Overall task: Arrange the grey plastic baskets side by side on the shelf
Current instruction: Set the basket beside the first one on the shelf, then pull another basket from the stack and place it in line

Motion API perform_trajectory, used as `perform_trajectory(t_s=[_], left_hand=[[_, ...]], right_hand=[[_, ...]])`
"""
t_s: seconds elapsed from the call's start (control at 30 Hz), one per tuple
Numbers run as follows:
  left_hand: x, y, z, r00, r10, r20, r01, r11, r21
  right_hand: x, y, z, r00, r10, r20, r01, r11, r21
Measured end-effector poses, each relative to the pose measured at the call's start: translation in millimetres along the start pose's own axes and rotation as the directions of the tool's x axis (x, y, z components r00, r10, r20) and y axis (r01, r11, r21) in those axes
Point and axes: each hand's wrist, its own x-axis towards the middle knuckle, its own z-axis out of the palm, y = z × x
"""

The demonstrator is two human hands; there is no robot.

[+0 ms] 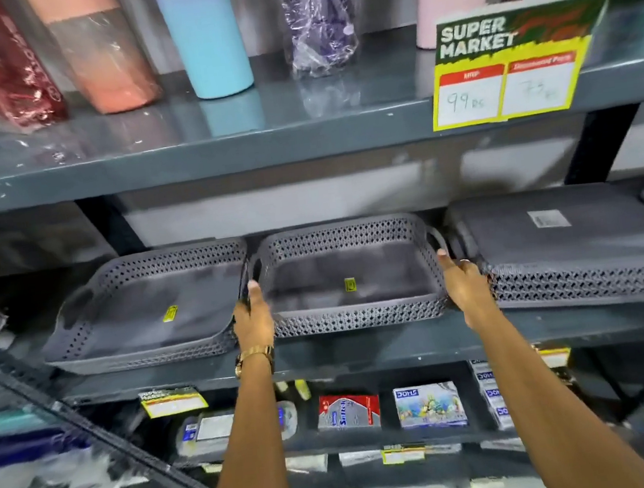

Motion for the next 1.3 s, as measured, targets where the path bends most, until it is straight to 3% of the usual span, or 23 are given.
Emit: perform_trajectory(t_s=[0.13,0.3,0.37,0.43,0.53,0.63,0.8,0.93,1.07,1.2,1.3], left_hand=[[-16,-11,2,0.997,0.068,-0.027,-0.065,0.992,0.108],[-52,13,42,0.951,0.286,-0.121,-0.245,0.930,0.273],[-72,28,72,0.914,0.401,-0.065,-0.363,0.878,0.311],[-90,41,108,0.885,0.457,0.085,-0.463,0.853,0.242],[-114,55,173,0.858,0.392,0.333,-0.456,0.879,0.138],[-136,60,235,0.826,0.293,0.482,-0.425,0.885,0.189],[-133,51,308,0.893,0.149,0.424,-0.323,0.869,0.375],[-126,39,332,0.963,-0.006,0.270,-0.094,0.930,0.356],[-139,39,338,0.985,0.094,0.142,-0.109,0.989,0.104],[-152,67,334,0.975,0.214,0.052,-0.195,0.949,-0.246],[-147,84,326,0.983,0.181,0.035,-0.160,0.929,-0.335]], right_hand=[[-8,10,-5,0.999,-0.007,0.045,0.008,1.000,-0.030],[-8,-5,-47,0.972,-0.232,0.038,0.231,0.973,0.018],[3,-15,-77,0.951,-0.309,-0.032,0.308,0.951,-0.031],[17,-23,-111,0.932,-0.351,-0.095,0.344,0.936,-0.079],[47,-23,-164,0.932,-0.330,-0.152,0.306,0.938,-0.160],[93,-10,-209,0.970,-0.194,-0.143,0.156,0.957,-0.245],[191,46,-261,0.984,-0.031,-0.173,-0.069,0.837,-0.543],[181,36,-267,0.994,-0.001,-0.110,-0.030,0.961,-0.277],[180,22,-274,0.979,-0.055,-0.195,0.058,0.998,0.006],[183,-9,-286,0.950,-0.139,-0.279,0.237,0.903,0.359],[195,-17,-296,0.966,-0.091,-0.243,0.206,0.837,0.508]])
